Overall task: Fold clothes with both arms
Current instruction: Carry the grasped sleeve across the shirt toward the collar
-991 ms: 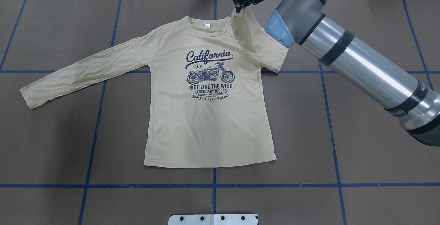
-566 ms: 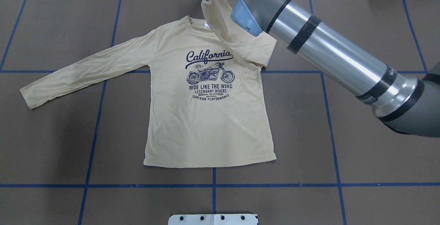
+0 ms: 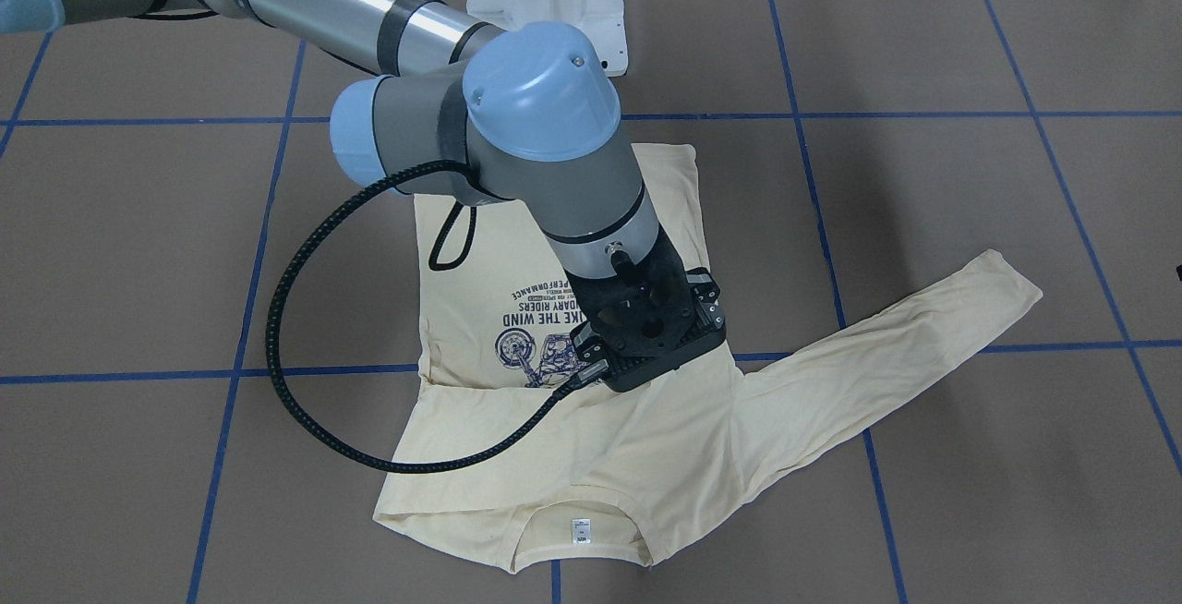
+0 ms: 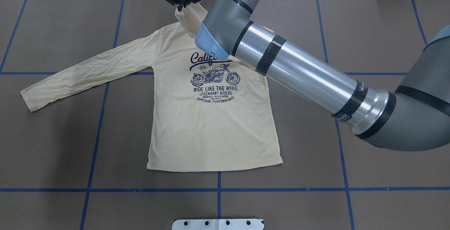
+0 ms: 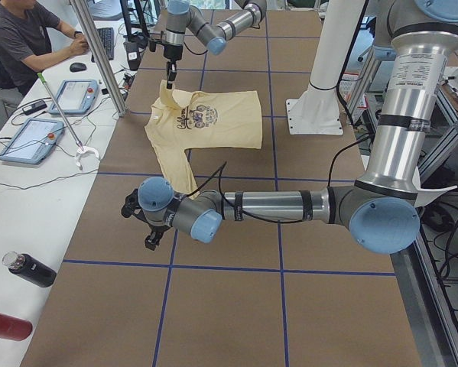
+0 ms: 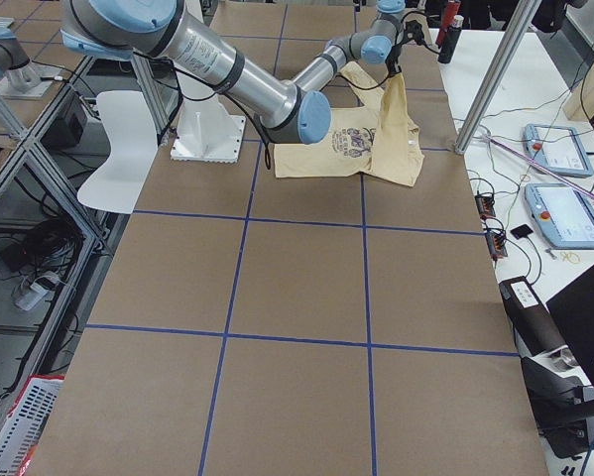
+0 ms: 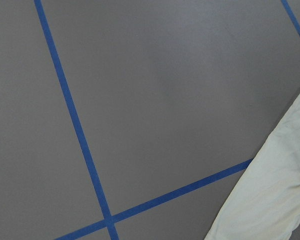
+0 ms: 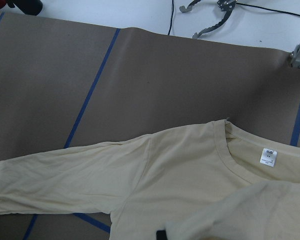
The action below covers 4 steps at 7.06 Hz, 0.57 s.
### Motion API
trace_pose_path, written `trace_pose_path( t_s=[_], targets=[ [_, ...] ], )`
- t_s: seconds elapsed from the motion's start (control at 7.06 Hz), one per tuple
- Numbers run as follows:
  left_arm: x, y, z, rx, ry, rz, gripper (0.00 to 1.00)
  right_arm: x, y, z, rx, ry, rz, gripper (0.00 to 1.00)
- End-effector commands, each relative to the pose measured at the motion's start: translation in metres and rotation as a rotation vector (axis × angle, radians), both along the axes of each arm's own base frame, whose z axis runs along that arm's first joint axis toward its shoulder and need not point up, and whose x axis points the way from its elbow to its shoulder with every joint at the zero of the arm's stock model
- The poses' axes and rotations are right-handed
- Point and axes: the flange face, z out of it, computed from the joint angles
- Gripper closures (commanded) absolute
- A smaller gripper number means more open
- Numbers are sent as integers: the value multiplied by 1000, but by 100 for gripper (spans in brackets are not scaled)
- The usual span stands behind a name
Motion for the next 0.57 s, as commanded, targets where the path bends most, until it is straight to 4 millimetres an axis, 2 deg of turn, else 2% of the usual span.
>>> trace_pose_path(
  t_s=[0.0,0.28,0.42],
  targets=[
    [0,0,1,-4,0,0,0,-38,13,22,-26,20,2,100],
    [0,-1,2,-6,0,-1,0,-78,29,43,-18,83,32,100],
    [1,-4,1,-6,0,-1,0,-89,37,44,-5,88,39,100]
  ],
)
